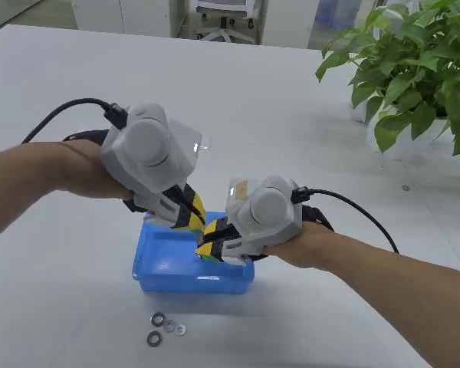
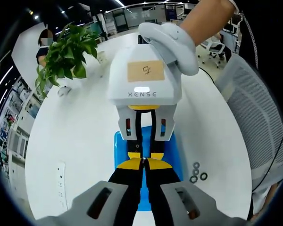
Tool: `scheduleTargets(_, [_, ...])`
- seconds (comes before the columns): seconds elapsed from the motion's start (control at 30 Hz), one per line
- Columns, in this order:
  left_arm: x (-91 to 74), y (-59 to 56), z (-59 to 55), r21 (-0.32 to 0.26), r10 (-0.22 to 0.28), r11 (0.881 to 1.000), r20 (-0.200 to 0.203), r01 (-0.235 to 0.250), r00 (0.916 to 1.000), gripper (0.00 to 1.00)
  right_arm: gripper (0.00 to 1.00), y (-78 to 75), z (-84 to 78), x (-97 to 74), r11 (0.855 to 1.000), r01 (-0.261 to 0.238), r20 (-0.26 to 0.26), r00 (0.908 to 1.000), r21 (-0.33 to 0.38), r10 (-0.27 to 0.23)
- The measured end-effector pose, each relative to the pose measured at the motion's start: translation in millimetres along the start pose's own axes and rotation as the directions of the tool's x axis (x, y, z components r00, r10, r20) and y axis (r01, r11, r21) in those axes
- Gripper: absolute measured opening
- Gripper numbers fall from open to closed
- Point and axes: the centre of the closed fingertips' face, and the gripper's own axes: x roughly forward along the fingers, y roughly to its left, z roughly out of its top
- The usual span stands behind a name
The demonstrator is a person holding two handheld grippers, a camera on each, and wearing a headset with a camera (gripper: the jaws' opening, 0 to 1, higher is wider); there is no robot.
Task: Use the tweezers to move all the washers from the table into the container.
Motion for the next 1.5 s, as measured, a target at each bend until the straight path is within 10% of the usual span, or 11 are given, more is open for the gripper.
scheduleTargets(1.5, [-42.3,-23.3,24.9,-0.001,0.015,1.0,0.014,-0.015,0.9998,0.05,0.11,19.5,36.5,-29.8,0.997,0.042,0.034,0.9986,-0.063,-0.04])
